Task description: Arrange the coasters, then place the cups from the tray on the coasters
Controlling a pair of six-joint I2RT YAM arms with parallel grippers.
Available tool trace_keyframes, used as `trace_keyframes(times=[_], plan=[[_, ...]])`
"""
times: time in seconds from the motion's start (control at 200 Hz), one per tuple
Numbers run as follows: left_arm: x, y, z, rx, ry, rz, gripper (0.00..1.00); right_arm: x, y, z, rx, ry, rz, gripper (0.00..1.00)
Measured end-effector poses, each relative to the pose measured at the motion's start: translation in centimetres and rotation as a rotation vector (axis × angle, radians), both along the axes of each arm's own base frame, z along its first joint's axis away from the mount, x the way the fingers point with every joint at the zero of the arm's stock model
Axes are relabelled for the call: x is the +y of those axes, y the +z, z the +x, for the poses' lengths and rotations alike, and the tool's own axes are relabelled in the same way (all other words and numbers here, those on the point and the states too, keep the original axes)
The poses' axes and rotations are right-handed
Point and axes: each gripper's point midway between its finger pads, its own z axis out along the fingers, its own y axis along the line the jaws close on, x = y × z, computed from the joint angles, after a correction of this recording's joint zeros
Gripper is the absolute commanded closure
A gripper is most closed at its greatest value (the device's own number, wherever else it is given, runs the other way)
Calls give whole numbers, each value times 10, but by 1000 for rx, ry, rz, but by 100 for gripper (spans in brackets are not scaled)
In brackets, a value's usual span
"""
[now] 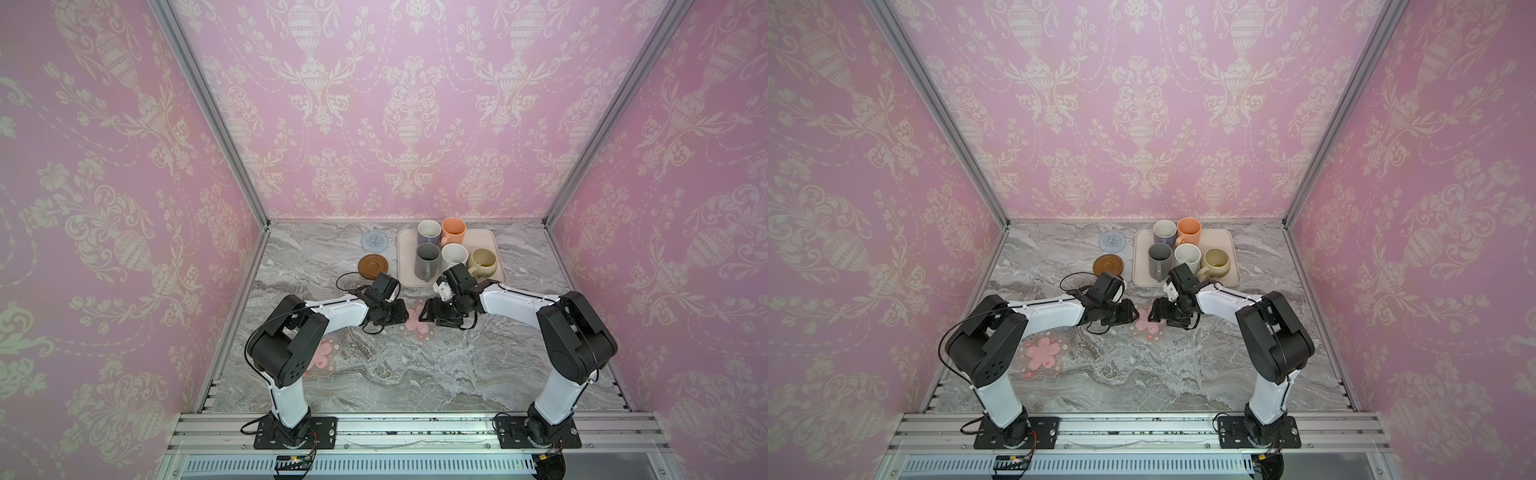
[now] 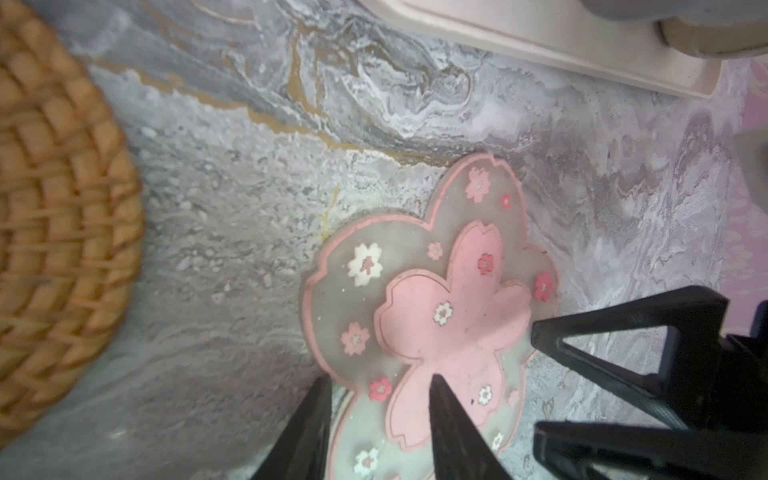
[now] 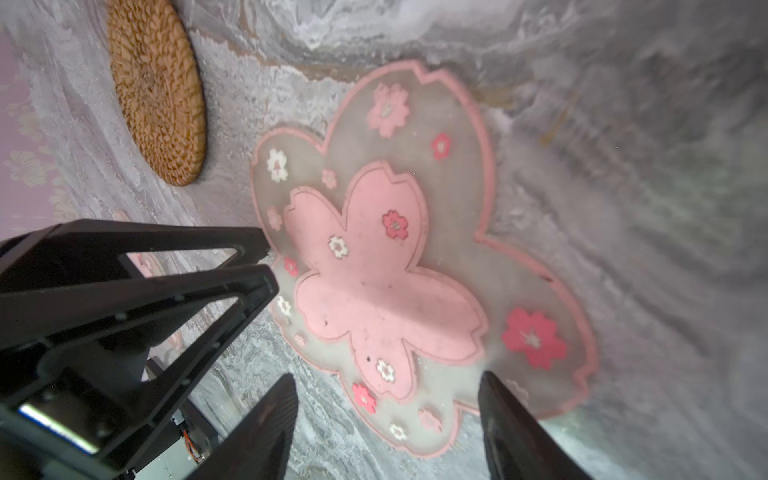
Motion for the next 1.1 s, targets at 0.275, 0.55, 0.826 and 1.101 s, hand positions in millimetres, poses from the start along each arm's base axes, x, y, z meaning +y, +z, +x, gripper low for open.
trace_keyframes(times=[0.275,0.55,0.826,1.101], plan=[[-3,1,5,-3,48,-41,58,-9,-1,12,-18,1,-60,30],[-7,1,11,-1,85,-72,58,-13,-1,27,-56,-2,-107,30],[-9,2,16,4,122,-95,58,-17,1,43,-87,-22,-145,30],[-2,1,12,1,142,-83,58,-43,22,28,-141,-70,-177,31]])
